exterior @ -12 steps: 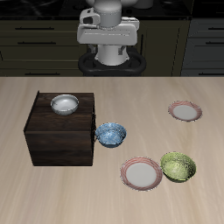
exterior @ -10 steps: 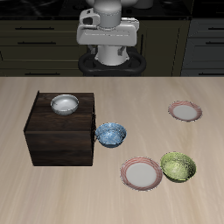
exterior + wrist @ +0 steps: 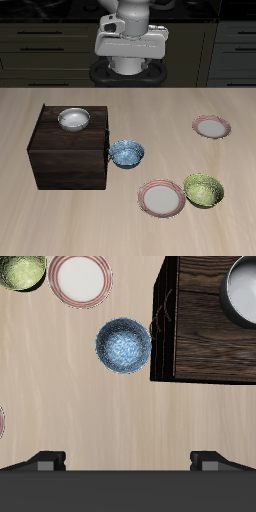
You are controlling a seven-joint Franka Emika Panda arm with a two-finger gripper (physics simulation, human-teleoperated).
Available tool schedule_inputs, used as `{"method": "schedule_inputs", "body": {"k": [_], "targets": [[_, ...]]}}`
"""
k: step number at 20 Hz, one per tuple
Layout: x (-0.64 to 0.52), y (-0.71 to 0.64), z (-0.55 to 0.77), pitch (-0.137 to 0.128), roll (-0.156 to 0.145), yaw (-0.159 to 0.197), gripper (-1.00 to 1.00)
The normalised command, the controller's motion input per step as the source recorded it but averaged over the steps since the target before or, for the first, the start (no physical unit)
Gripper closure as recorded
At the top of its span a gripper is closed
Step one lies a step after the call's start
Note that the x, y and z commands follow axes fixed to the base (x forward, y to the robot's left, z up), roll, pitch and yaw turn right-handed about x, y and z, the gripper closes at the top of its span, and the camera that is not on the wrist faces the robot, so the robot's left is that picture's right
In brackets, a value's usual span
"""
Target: Stack the blue bowl on the green bowl
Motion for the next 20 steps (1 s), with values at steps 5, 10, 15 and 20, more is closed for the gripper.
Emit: {"method": "schedule_inputs", "body": {"k": [5, 10, 15, 20], "targets": [[0.32, 0.19, -0.05, -0.012, 0.014, 0.006, -1.00], [0.31, 0.12, 0.01, -0.026, -0.003, -0.028, -1.00], [0.30, -0.03, -0.03, -0.038, 0.004, 0.001, -1.00], [0.28, 0.02, -0.08, -0.006, 0.005, -0.023, -1.00]]}}
